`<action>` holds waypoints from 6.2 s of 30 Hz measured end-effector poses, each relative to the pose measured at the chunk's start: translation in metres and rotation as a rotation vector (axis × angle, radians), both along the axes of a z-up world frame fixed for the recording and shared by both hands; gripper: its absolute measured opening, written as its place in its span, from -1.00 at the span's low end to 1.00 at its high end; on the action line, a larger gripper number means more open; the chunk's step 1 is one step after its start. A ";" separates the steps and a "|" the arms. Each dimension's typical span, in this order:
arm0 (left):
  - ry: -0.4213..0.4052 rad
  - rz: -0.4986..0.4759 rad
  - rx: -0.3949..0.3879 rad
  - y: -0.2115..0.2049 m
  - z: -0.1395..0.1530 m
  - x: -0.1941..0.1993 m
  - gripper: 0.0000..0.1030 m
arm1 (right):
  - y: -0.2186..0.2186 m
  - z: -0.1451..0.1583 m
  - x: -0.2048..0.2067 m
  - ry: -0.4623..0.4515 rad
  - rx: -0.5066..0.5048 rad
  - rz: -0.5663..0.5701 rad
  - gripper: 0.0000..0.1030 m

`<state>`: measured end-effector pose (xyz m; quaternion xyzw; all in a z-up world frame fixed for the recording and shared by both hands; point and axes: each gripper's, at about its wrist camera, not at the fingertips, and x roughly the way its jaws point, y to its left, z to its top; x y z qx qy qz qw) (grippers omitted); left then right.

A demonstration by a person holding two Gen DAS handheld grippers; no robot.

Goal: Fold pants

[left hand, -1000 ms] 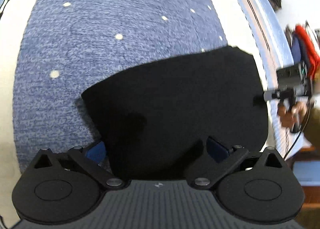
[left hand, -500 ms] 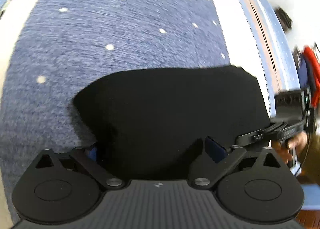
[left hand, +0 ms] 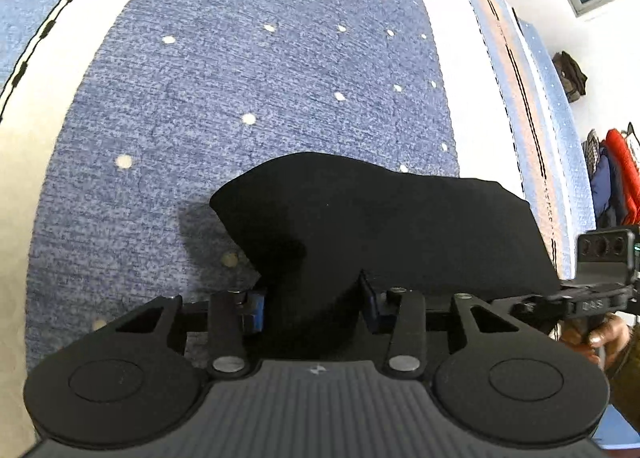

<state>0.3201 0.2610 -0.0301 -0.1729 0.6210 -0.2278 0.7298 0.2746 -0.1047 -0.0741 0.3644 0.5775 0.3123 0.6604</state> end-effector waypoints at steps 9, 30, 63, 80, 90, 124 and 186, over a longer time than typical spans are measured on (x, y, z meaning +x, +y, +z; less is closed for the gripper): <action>-0.017 0.107 -0.050 0.023 0.011 -0.005 -0.39 | 0.031 0.067 0.011 -0.047 -0.049 0.036 -0.78; -0.111 0.485 -0.202 0.178 0.076 -0.015 -0.48 | 0.175 0.195 0.080 -0.214 -0.006 0.188 -0.77; -0.143 0.352 0.683 0.131 0.076 0.076 0.72 | 0.194 0.091 0.172 -0.248 -0.510 -0.070 0.03; -0.016 0.376 0.764 0.065 0.038 0.098 0.72 | 0.213 0.148 0.111 -0.538 -0.859 -0.051 0.71; -0.010 0.412 0.764 0.080 0.044 0.086 0.72 | 0.261 0.168 0.090 -0.700 -0.908 0.007 0.92; 0.031 0.486 0.753 0.145 0.034 0.071 0.72 | 0.282 0.061 0.164 -0.358 -0.784 0.117 0.85; -0.039 0.433 0.737 0.084 0.055 0.103 0.72 | 0.246 0.112 0.100 -0.470 -0.842 -0.028 1.00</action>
